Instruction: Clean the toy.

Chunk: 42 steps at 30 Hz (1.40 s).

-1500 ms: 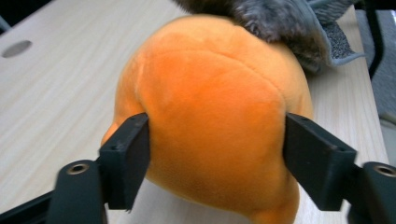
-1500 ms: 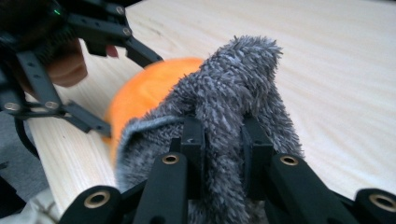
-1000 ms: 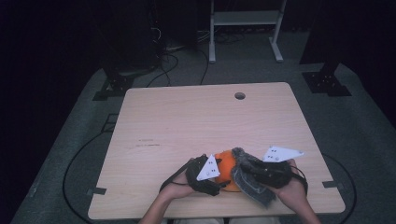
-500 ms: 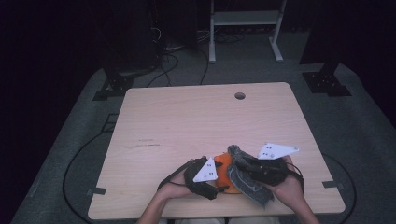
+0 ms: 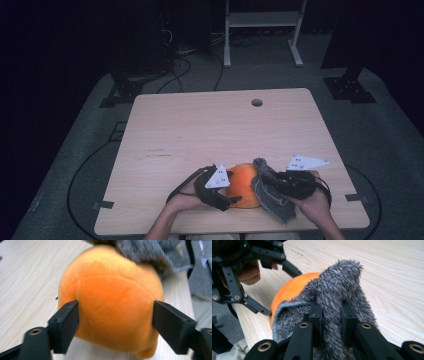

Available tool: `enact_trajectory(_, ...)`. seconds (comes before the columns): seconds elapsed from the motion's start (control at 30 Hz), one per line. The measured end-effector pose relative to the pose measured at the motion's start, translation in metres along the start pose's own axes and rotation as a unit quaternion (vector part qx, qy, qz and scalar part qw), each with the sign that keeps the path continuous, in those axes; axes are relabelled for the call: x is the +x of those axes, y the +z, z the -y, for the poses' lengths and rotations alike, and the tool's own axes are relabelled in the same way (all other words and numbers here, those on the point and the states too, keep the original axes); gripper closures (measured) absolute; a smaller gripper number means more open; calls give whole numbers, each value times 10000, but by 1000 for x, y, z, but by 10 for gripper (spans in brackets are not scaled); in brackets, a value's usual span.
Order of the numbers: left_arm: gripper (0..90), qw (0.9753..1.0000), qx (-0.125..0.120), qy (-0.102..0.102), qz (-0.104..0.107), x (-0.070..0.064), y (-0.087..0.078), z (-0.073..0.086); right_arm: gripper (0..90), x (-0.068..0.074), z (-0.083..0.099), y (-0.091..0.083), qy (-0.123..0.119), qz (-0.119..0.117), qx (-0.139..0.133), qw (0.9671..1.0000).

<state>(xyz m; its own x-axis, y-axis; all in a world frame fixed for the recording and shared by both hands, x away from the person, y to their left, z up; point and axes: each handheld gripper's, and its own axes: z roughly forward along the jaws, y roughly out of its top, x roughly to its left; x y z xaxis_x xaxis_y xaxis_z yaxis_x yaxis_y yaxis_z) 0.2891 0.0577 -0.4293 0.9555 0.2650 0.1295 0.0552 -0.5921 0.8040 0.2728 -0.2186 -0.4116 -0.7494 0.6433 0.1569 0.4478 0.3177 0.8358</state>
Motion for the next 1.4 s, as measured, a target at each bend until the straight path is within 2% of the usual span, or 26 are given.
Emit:
enact_trajectory(0.03, 146, 9996, -190, -162, -115, 1, 2, -3, 746, 8, -3, 1, -186, 44, 17, 9998)
enact_trajectory(0.1, 135, 9996, -194, -128, -178, 0, 3, -4, 746, 15, -5, 4, -325, -60, 4, 9995)
enact_trajectory(0.17, 169, 9995, -190, -189, -141, 0, 4, -2, 744, 15, -4, 5, -366, -26, 17, 9993)
enact_trajectory(0.27, 215, 9996, -48, -215, -154, 1, 4, 0, 743, 7, -1, 3, -193, -105, -43, 9997)
enact_trajectory(0.3, 225, 9997, 83, -187, -151, 2, 3, 2, 741, -6, 6, 3, 34, -116, -29, 9999)
enact_trajectory(0.33, 229, 9997, 83, -187, -151, 2, 3, 2, 741, -6, 6, 3, 34, -116, -29, 9999)
enact_trajectory(0.37, 230, 9995, 166, -266, -96, 4, 1, 6, 741, -16, 13, 3, 240, -39, 49, 9997)
enact_trajectory(0.43, 232, 9993, 277, -255, -61, 5, -1, 8, 741, -21, 17, 2, 454, -54, 49, 9989)
enact_trajectory(0.53, 237, 9991, 365, -192, -42, 6, -2, 8, 741, -16, 12, 0, 341, -27, -44, 9994)
enact_trajectory(0.57, 237, 9991, 372, -212, -10, 7, -3, 11, 741, -9, 6, 0, 214, -60, -149, 9996)
enact_trajectory(0.63, 237, 9990, 339, -275, 22, 9, -4, 13, 741, -8, 6, 4, 165, -77, -94, 9998)
enact_trajectory(0.7, 236, 9991, 355, -250, 30, 10, -4, 14, 741, -11, 9, 6, 241, -118, -72, 9996)
enact_trajectory(0.77, 236, 9991, 330, -263, 29, 9, -4, 14, 741, -22, 18, 9, 503, -172, 3, 9986)
enact_trajectory(0.83, 235, 9991, 341, -256, 33, 9, -4, 14, 741, -27, 23, 9, 554, -17, 187, 9983)
enact_trajectory(0.93, 234, 9991, 349, -228, 28, 9, -5, 14, 741, -29, 24, 6, 596, 43, 227, 9980)
enact_trajectory(0.97, 234, 9993, 325, -200, 34, 8, -4, 13, 741, -28, 16, -1, 642, -56, -68, 9979)
enact_trajectory(1.0, 234, 9993, 334, -180, 28, 7, -4, 13, 741, -28, 16, -1, 642, -56, -68, 9979)
enact_trajectory(1.03, 232, 9994, 316, -138, 45, 5, -3, 11, 741, -22, 5, -4, 602, -282, -336, 9972)
enact_trajectory(1.1, 223, 9995, 305, -99, 63, 5, -3, 10, 740, -15, -2, -3, 481, -406, -397, 9972)
enact_trajectory(1.2, 172, 9996, 217, -20, 172, 4, -6, 5, 738, -7, -5, 3, 300, -452, -258, 9982)
enact_trajectory(1.23, 148, 9995, 93, -215, 209, 7, -6, 3, 735, -4, -3, 10, 161, -415, -13, 9990)
enact_trajectory(1.27, 119, 9995, 93, -215, 209, 7, -6, 3, 735, -4, -3, 10, 161, -415, -13, 9990)
enact_trajectory(1.3, 88, 9988, 144, -443, 146, 10, -3, 2, 735, -9, 1, 10, 329, -587, 101, 9977)
enact_trajectory(1.33, 55, 9988, 144, -443, 146, 10, -3, 2, 735, -11, 2, 9, 328, -581, 115, 9977)
enact_trajectory(1.37, 18, 9975, 302, -627, 110, 12, 4, 1, 735, -12, 3, 7, 320, -570, 136, 9978)
enact_trajectory(1.4, 17, 9975, 302, -627, 110, 12, 4, 1, 735, -12, 5, 7, 312, -576, 145, 9977)
